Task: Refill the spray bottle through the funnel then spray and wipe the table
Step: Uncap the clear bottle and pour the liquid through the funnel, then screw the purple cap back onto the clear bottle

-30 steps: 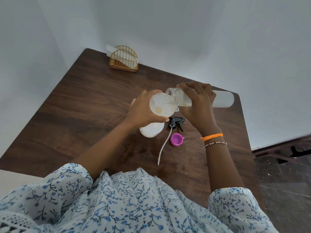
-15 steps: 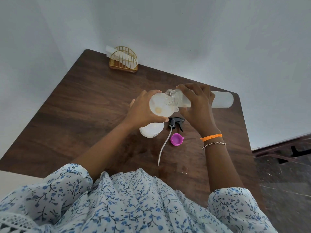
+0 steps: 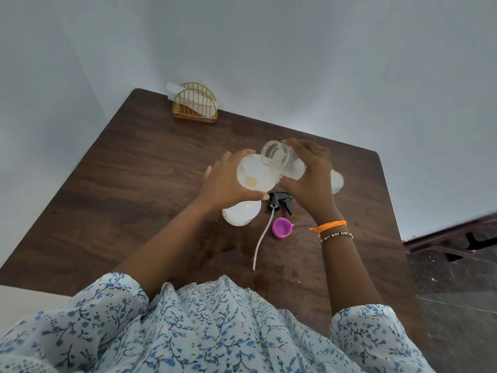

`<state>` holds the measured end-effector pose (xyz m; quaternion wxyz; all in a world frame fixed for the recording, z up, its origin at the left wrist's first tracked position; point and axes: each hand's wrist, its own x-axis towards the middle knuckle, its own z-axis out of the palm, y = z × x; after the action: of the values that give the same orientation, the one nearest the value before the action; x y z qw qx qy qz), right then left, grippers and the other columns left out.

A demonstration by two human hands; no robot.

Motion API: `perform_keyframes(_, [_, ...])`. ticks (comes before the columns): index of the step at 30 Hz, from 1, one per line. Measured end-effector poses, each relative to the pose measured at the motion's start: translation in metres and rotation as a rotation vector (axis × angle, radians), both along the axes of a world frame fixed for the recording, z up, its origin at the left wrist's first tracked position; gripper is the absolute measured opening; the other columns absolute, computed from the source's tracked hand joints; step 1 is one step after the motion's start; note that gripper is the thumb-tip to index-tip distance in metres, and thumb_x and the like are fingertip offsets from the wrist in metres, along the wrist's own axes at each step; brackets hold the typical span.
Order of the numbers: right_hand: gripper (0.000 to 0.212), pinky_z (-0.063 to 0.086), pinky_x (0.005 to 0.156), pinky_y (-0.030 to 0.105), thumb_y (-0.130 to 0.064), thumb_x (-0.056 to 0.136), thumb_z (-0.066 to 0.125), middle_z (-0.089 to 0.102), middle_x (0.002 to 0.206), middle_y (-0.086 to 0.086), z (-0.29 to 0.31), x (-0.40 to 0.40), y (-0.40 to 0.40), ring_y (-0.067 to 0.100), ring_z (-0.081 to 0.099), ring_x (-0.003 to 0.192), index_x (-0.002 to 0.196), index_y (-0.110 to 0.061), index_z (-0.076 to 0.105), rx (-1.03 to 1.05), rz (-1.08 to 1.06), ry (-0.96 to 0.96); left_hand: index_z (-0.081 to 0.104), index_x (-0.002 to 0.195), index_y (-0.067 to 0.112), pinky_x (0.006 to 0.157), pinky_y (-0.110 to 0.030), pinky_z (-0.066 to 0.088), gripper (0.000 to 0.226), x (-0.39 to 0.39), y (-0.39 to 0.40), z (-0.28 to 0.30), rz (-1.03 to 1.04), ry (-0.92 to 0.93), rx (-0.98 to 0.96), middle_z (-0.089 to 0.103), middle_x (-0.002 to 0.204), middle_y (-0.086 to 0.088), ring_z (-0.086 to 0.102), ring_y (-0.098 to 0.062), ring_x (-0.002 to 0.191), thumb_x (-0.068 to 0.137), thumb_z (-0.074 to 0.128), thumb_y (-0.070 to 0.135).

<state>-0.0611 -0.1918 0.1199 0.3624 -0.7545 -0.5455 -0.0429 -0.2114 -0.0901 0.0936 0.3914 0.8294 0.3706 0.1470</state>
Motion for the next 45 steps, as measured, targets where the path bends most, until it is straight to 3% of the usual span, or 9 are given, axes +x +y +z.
perform_keyframes(5, [0.060,0.039,0.084,0.017,-0.015,0.060,0.082,0.055,0.106,-0.010,-0.002,0.000,-0.001,0.022,0.050,0.104,0.117,-0.019,0.062,0.041,-0.033,0.186,0.029,0.140,0.037,0.105,-0.053,0.035,0.108,0.000,0.004,0.004,-0.042,0.009,-0.094,0.032,0.140,-0.002,0.037,-0.024,0.128,0.043,0.070,0.066])
perform_keyframes(8, [0.060,0.048,0.085,0.033,-0.017,0.057,0.077,0.058,0.108,-0.007,-0.001,0.002,-0.001,0.023,0.055,0.105,0.115,-0.018,0.063,0.088,-0.053,0.294,0.028,0.140,0.037,0.106,-0.052,0.034,0.108,0.000,0.004,0.005,-0.042,-0.013,-0.124,0.028,0.142,-0.002,0.035,-0.024,0.129,0.045,0.071,0.063])
perform_keyframes(15, [0.044,0.052,0.078,0.028,-0.013,0.060,0.077,0.067,0.103,0.009,0.017,0.011,0.002,0.018,0.064,0.097,0.102,-0.011,0.066,0.175,-0.114,0.563,0.033,0.139,0.034,0.103,-0.038,0.031,0.087,0.004,0.011,0.011,-0.052,-0.107,-0.080,0.031,0.144,-0.002,0.033,-0.020,0.129,0.065,0.073,0.057])
perform_keyframes(21, [0.051,0.052,0.078,0.018,-0.024,0.061,0.082,0.067,0.106,0.002,0.050,0.007,0.010,0.009,0.063,0.098,0.107,-0.011,0.067,0.283,-0.125,0.541,0.044,0.135,0.024,0.105,-0.028,0.027,0.064,0.023,0.017,0.037,-0.163,-0.208,0.220,0.044,0.138,0.001,0.036,-0.016,0.129,0.078,0.070,0.039])
perform_keyframes(26, [0.054,0.054,0.077,0.020,-0.020,0.063,0.085,0.067,0.107,0.000,0.079,0.002,0.023,0.008,0.063,0.096,0.112,-0.013,0.065,0.418,-0.153,0.592,0.041,0.133,0.021,0.092,-0.012,0.035,0.068,0.048,0.015,0.064,-0.239,-0.307,0.113,0.046,0.126,0.013,0.042,0.000,0.115,0.075,0.074,0.035])
perform_keyframes(31, [0.048,0.052,0.076,0.015,-0.023,0.070,0.081,0.064,0.110,-0.002,0.092,-0.002,0.030,0.005,0.062,0.097,0.114,-0.019,0.062,0.450,-0.153,0.605,0.046,0.120,0.018,0.086,-0.038,0.052,0.060,0.064,0.014,0.077,-0.193,-0.385,0.060,0.061,0.115,0.001,0.058,-0.014,0.104,0.072,0.076,0.038])
perform_keyframes(36, [0.033,0.047,0.077,0.016,-0.035,0.095,0.051,0.062,0.117,-0.003,0.063,0.002,0.020,0.007,0.061,0.103,0.122,-0.019,0.058,0.441,-0.144,0.802,0.048,0.122,0.017,0.085,-0.038,0.053,0.059,0.068,0.015,0.074,-0.148,-0.383,0.045,0.061,0.115,0.002,0.060,-0.014,0.100,0.073,0.076,0.035])
perform_keyframes(42, [0.025,0.039,0.096,0.042,-0.020,0.092,0.052,0.053,0.124,0.007,-0.056,0.008,-0.012,0.031,0.046,0.118,0.115,-0.015,0.059,-0.522,-0.363,0.272,0.049,0.122,0.014,0.087,-0.038,0.052,0.062,0.067,0.019,0.072,-0.136,-0.360,0.025,0.061,0.118,0.000,0.059,-0.015,0.103,0.072,0.078,0.034])
perform_keyframes(45, [0.036,0.039,0.100,0.048,-0.021,0.089,0.053,0.036,0.135,0.006,-0.087,-0.003,-0.029,0.036,0.030,0.126,0.125,-0.020,0.051,-0.840,-0.375,0.255,0.048,0.123,0.013,0.085,-0.032,0.050,0.061,0.066,0.020,0.071,-0.128,-0.362,0.024,0.060,0.117,0.001,0.057,-0.014,0.103,0.073,0.077,0.034])
